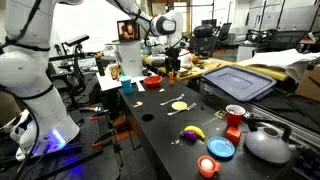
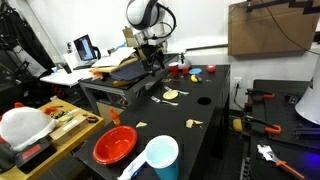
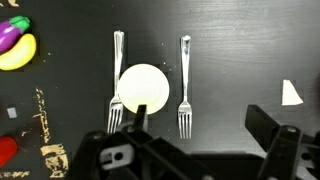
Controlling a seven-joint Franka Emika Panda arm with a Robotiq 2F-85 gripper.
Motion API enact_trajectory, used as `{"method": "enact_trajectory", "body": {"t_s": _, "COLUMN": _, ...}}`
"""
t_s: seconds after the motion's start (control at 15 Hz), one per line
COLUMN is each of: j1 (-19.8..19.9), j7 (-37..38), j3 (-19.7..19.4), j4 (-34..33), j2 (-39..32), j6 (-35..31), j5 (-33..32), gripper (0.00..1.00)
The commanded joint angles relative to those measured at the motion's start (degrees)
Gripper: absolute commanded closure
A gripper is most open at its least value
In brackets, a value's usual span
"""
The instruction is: Put the left fork at the right of the yellow plate, then put the right fork at the left of the yellow plate
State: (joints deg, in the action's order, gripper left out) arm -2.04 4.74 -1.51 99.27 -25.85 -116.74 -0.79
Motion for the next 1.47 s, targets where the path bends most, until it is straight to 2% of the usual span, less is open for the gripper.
{"method": "enact_trajectory", "body": {"t_s": 0.0, "j1": 0.09, "j7": 0.52, "j3": 0.33, "j4": 6.94, "j2": 8.84, "j6": 2.30, "j5": -0.34, "gripper": 0.00}}
{"method": "enact_trajectory", "body": {"t_s": 0.33, "j1": -1.93, "j7": 5.23, "j3": 1.70, "j4": 12.75, "j2": 17.11, "j6": 6.59, "j5": -1.45, "gripper": 0.00}}
{"method": "enact_trajectory", "body": {"t_s": 0.67, "j1": -4.45, "j7": 13.03, "j3": 4.40, "j4": 16.81, "j2": 23.28, "j6": 9.13, "j5": -2.51, "gripper": 0.00}}
{"method": "enact_trajectory", "body": {"t_s": 1.13, "j1": -5.50, "j7": 19.16, "j3": 7.60, "j4": 17.69, "j2": 27.52, "j6": 13.11, "j5": -2.22, "gripper": 0.00}}
{"method": "enact_trajectory", "body": {"t_s": 1.4, "j1": -4.71, "j7": 21.08, "j3": 7.50, "j4": 18.29, "j2": 29.28, "j6": 14.16, "j5": -1.50, "gripper": 0.00}}
